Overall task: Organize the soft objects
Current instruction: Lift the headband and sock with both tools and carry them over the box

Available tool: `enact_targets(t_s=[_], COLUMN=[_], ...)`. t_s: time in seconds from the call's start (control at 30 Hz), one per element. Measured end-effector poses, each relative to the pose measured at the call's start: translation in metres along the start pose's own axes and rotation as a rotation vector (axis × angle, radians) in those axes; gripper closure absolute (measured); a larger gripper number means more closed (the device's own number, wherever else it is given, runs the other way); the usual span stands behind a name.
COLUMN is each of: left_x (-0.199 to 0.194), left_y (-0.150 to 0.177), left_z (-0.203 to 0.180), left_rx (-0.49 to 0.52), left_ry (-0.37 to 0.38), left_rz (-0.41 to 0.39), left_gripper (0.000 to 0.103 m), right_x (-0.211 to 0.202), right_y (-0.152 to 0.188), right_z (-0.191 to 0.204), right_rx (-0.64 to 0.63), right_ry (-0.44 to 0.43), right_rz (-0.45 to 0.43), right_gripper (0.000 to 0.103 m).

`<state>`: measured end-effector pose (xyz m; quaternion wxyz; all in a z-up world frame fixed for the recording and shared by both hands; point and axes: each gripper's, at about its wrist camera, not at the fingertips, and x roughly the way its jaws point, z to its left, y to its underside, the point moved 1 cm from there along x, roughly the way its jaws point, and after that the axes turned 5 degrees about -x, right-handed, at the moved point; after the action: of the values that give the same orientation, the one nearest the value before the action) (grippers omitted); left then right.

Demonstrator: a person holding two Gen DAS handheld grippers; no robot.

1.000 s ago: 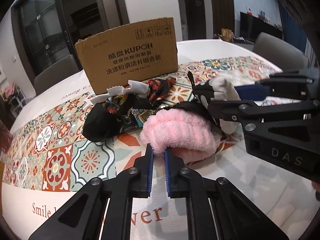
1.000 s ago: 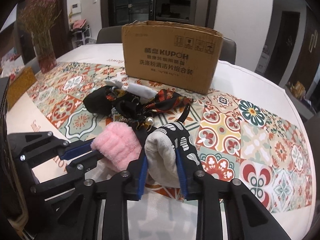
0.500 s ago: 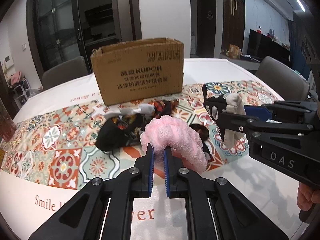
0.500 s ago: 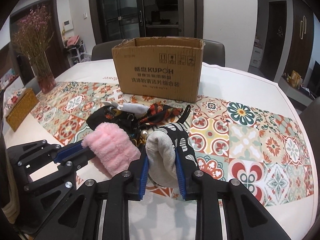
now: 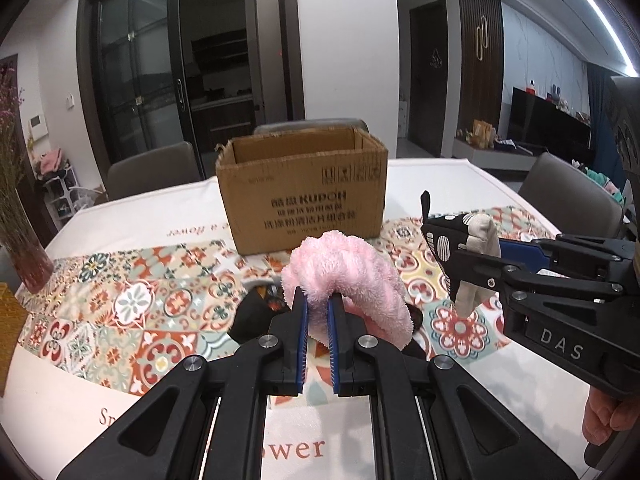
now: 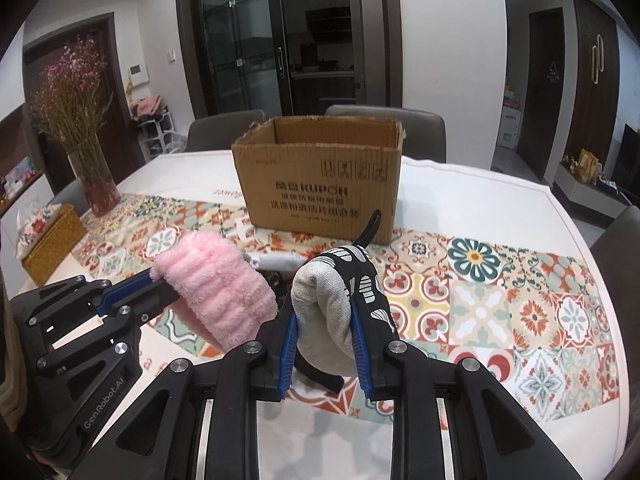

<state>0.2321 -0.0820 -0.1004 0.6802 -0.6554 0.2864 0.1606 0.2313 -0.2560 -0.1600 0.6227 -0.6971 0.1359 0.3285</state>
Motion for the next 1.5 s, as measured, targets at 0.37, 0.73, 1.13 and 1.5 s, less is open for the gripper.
enact_targets(t_s=[0.37, 0.73, 1.13, 1.5], left_x=[-0.017, -0.031, -0.039, -0.035], left_y=[-0.030, -0.067, -0.101, -0.129], left_z=[0.009, 0.016, 0.029, 0.038], left_rx=[-0.022, -0.016, 0.001, 0.010], left_ry=[-0.005, -0.025, -0.042, -0.059], left_rz=[-0.071, -0.169, -0.263, -0.331], left_gripper=[0.092, 0.092, 0.092, 0.092], right_x=[-0.019, -0.033, -0.042, -0.032], right_y=[-0.027, -0.056, -0.092, -0.123], right_z=[0.002, 0.008, 0.016, 0.017], right_rx=[0.011, 0.016, 0.009, -0.003], right_ry=[0.015, 0.035, 0.052, 0.065], right_rz=[-0.077, -0.162, -0.250, -0.302], right_gripper=[0.077, 0.077, 0.077, 0.077])
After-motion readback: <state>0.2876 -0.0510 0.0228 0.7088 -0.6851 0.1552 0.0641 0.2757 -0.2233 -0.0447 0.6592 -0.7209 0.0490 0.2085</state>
